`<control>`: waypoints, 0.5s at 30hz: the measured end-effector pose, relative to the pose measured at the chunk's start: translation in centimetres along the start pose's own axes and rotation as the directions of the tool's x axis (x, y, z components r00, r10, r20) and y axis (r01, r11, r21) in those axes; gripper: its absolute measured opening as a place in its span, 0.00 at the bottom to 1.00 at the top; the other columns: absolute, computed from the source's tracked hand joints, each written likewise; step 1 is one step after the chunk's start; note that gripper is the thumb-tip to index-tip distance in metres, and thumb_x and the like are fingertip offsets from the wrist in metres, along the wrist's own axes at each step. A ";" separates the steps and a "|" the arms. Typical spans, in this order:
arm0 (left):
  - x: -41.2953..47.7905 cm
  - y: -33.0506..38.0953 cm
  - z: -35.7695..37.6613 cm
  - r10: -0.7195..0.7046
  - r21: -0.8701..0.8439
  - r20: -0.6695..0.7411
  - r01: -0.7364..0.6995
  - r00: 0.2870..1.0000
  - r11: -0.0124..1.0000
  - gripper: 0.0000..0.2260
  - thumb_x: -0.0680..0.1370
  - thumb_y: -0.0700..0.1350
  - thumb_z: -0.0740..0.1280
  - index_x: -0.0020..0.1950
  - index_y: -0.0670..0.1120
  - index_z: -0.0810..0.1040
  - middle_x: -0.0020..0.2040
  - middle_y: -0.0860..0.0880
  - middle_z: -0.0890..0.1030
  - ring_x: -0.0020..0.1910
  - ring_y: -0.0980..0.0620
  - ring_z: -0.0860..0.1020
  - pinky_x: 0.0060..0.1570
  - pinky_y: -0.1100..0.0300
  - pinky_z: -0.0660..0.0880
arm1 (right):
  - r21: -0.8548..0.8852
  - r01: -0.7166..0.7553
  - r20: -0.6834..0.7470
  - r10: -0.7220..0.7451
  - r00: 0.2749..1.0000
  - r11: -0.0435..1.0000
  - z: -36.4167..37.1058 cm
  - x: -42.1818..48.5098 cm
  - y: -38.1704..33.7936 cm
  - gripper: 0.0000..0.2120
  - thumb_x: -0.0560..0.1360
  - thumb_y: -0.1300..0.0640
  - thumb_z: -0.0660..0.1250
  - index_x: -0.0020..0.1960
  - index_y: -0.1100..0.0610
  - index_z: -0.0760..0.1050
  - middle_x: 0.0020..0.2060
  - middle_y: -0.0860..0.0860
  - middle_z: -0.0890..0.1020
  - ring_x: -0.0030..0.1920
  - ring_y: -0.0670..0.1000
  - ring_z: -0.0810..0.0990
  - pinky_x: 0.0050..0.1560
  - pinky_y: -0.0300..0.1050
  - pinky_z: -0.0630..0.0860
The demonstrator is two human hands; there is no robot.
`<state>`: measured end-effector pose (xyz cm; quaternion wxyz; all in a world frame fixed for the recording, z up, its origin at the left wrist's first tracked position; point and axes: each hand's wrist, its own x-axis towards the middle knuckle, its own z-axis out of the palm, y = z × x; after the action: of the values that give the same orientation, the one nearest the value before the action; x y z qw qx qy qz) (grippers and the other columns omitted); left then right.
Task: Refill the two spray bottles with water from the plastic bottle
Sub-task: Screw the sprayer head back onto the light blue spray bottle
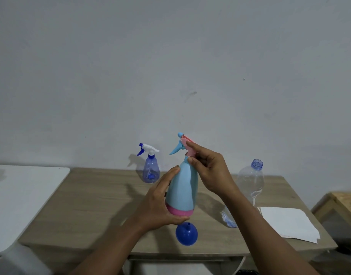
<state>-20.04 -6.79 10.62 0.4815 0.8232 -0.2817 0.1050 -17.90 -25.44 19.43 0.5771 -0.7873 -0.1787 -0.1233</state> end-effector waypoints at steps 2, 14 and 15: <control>0.0 -0.5 0.2 0.009 0.009 -0.020 -0.009 1.000 1.000 0.54 0.60 0.54 0.84 0.78 0.55 0.57 0.76 0.59 0.64 0.73 0.53 0.68 0.58 0.58 0.78 | 0.006 0.003 -0.006 -0.003 1.000 1.000 0.2 0.0 0.3 0.23 0.79 0.67 0.66 0.68 0.46 0.75 0.62 0.46 0.83 0.58 0.41 0.82 0.59 0.35 0.77; 0.6 -0.9 -0.9 -0.002 -0.030 0.074 0.004 0.997 1.000 0.51 0.63 0.54 0.83 0.77 0.67 0.55 0.71 0.66 0.67 0.66 0.60 0.73 0.56 0.65 0.78 | 0.089 -0.015 0.080 0.008 0.997 0.996 -2.0 1.0 0.1 0.21 0.82 0.64 0.64 0.73 0.53 0.72 0.67 0.46 0.79 0.63 0.50 0.81 0.67 0.50 0.76; 0.6 -1.0 -0.7 -0.005 -0.039 0.072 0.007 0.997 0.999 0.51 0.64 0.54 0.83 0.77 0.65 0.56 0.71 0.63 0.69 0.65 0.58 0.75 0.55 0.61 0.80 | 0.099 -0.036 0.096 0.026 0.995 0.994 -2.2 1.1 0.0 0.21 0.82 0.64 0.63 0.73 0.52 0.72 0.66 0.46 0.80 0.63 0.51 0.81 0.66 0.51 0.77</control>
<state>-18.95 -6.07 10.53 0.4874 0.8178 -0.2983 0.0685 -16.88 -27.38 20.49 0.6088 -0.7649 -0.1994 -0.0678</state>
